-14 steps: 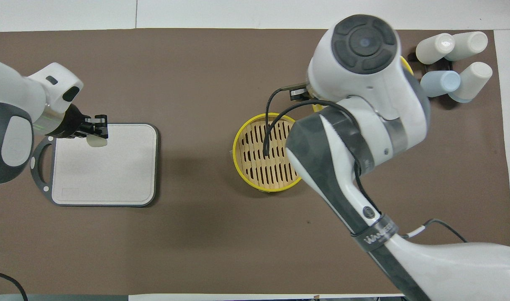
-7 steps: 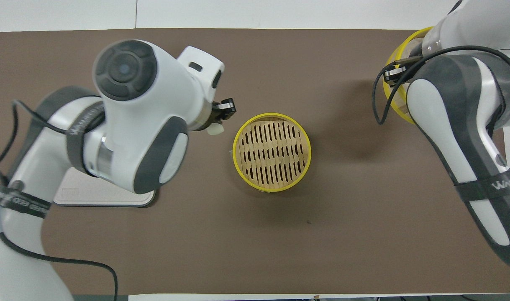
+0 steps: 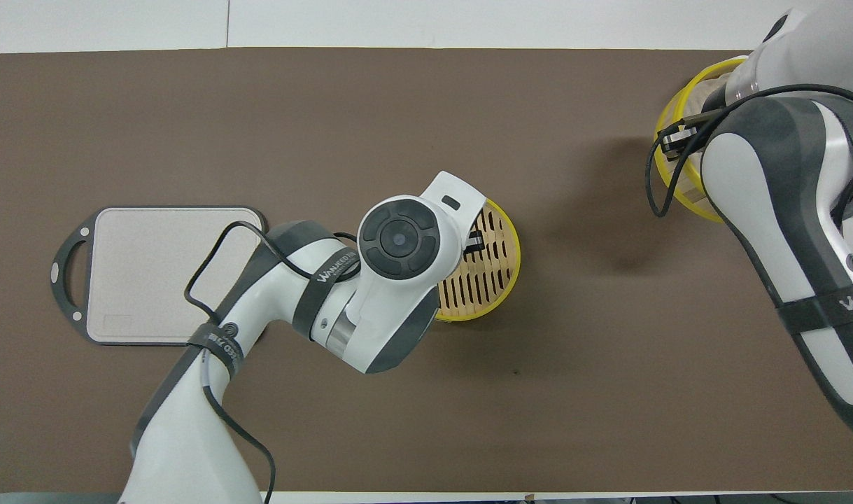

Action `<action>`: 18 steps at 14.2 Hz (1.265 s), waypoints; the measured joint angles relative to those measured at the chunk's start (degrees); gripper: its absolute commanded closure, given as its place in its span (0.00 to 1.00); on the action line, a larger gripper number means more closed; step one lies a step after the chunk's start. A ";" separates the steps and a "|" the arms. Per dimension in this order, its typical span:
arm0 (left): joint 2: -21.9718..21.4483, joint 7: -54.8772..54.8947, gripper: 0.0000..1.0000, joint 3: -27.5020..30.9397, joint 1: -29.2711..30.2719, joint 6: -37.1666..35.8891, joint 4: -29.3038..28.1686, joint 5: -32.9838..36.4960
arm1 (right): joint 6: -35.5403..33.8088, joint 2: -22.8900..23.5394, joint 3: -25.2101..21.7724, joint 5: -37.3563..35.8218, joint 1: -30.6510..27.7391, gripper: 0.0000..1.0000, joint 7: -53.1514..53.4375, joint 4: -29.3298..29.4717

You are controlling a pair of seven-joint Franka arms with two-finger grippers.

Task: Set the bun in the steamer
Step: 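Carry the white bun into the open steamer with the left gripper and release, then bring the lid back over the steamer with the right gripper while the left gripper withdraws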

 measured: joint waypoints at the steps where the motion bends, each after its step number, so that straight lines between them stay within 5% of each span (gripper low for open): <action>1: 1.69 -0.62 0.69 0.00 -1.05 1.56 -0.11 0.00 | 0.40 -0.36 0.02 0.00 0.00 1.00 0.00 -0.81; 3: 4.50 -1.08 0.68 0.06 -2.36 3.74 -0.12 0.00 | 1.21 -1.03 0.06 0.00 0.06 1.00 -0.01 -2.40; 5: 6.08 -1.13 0.57 0.16 -2.87 5.18 -0.11 0.01 | 1.42 -1.44 0.14 0.00 0.30 1.00 -0.01 -3.28; 8: 6.28 -1.42 0.02 0.34 -2.92 5.49 -0.03 0.01 | 2.13 -1.67 0.31 0.00 0.31 1.00 -0.01 -3.53; 14: 5.16 -2.28 0.00 1.83 -2.12 4.23 0.64 0.01 | 2.23 -1.68 0.64 0.09 0.37 1.00 0.59 -3.57; 18: -3.13 -2.02 0.00 2.20 4.04 -6.00 1.86 0.01 | 5.15 -1.68 0.86 0.18 4.25 1.00 11.24 -4.20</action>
